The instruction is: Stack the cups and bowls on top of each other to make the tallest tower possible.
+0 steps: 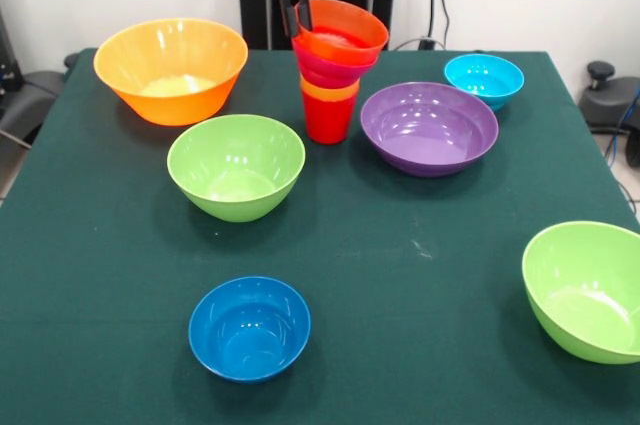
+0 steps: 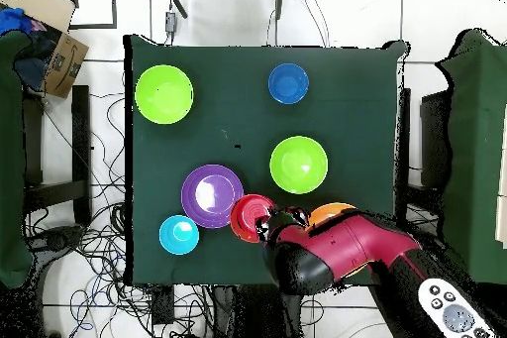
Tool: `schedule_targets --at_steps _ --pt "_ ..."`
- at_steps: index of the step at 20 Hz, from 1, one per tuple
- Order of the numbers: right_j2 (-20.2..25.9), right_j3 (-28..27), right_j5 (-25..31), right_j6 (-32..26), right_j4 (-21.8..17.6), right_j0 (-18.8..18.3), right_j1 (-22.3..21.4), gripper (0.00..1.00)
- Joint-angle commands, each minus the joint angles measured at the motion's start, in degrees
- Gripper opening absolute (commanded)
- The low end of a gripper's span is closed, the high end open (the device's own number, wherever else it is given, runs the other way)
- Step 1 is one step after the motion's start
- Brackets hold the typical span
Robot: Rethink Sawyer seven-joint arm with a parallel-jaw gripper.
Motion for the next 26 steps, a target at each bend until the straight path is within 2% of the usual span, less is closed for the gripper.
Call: schedule_targets --at_steps 1,8,16,26 --pt "2.86 -2.42 -0.07 -5.51 -0.73 1.27 3.5 0.0" --pt "4.84 -2.22 1.28 -6.46 1.6 -0.6 4.92 0.0" --pt "6.19 -2.48 1.72 -6.66 2.32 -1.46 5.99 0.0" --pt "4.17 -3.48 2.81 -6.81 0.03 -0.59 7.38 0.0"
